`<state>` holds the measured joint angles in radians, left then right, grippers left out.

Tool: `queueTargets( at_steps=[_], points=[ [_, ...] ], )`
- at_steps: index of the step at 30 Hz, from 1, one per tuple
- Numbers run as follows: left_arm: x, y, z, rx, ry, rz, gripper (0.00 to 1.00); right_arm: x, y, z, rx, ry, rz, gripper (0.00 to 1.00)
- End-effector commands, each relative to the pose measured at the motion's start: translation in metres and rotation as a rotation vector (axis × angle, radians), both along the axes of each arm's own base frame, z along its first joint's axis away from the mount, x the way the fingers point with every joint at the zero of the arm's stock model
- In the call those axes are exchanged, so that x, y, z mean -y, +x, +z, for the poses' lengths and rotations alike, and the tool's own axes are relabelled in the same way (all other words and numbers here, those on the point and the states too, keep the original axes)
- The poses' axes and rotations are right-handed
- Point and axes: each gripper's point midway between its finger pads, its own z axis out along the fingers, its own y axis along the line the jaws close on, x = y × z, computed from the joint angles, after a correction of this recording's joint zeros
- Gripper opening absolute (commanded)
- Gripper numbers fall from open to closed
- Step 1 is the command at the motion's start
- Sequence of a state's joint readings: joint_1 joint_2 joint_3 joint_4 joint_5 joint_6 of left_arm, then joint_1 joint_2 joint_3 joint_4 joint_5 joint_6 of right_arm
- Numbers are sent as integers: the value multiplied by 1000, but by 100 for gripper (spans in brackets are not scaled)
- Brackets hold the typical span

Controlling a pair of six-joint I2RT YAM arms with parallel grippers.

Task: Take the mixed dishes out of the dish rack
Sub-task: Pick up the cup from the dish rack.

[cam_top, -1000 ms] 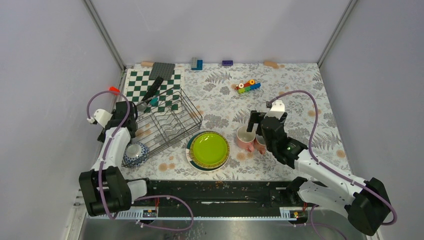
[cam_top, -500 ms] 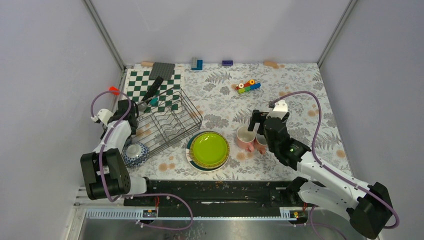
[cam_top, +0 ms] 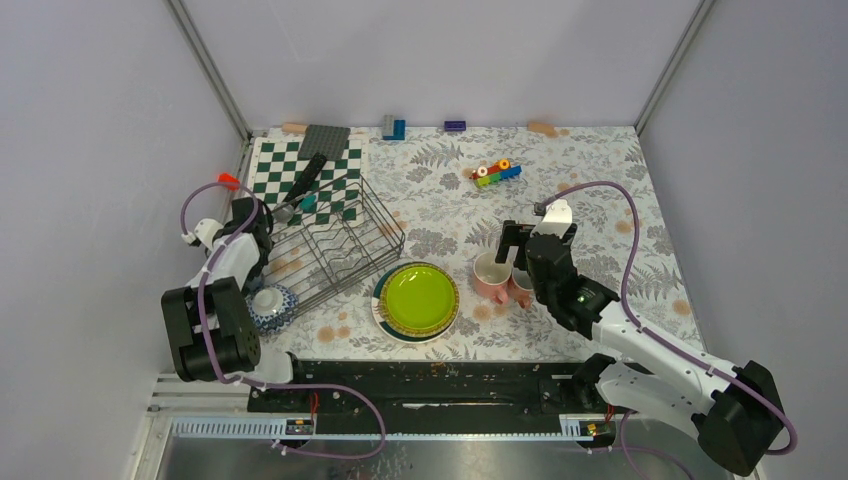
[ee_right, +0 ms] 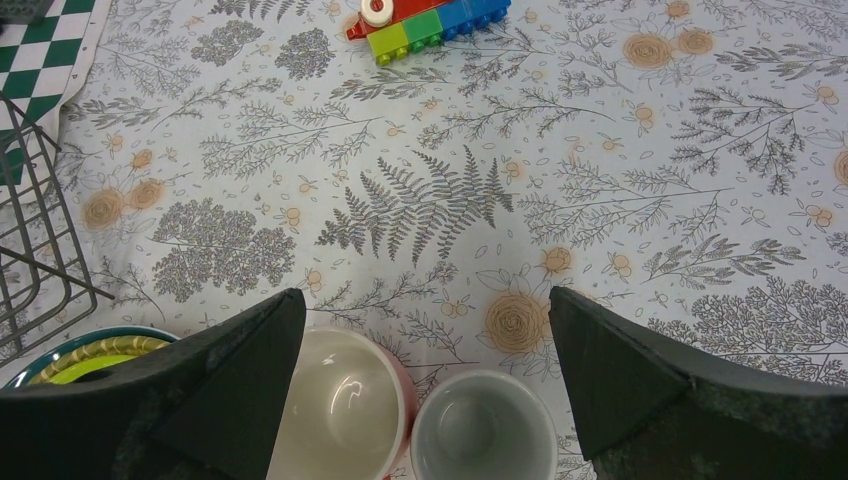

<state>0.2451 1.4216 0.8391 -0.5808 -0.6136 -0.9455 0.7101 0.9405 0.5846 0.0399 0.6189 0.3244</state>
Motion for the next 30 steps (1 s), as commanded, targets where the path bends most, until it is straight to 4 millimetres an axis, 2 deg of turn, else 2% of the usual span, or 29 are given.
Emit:
queueTargets(
  at_steps=[1,4,7,15,23,26,30],
  points=[
    [-4,16,7,25,-18,-10,99,5,5,11,41,5,-30,99],
    [-3,16,5,22,-26,-13,98,5,5,12,41,7,-32,99],
    [-2,18,2,18,-44,-25,92,7,4,12,45,12,-39,99],
    [3,19,2,27,-68,-62,63,11,2,14,54,16,-54,99],
    [11,19,14,99,-77,-115,32,13,2,14,54,11,-65,99],
    [14,17,21,137,-72,-127,24,13,2,16,58,18,-65,99],
    [26,25,31,219,-103,-208,20,14,1,16,59,23,-64,99]
  ],
)
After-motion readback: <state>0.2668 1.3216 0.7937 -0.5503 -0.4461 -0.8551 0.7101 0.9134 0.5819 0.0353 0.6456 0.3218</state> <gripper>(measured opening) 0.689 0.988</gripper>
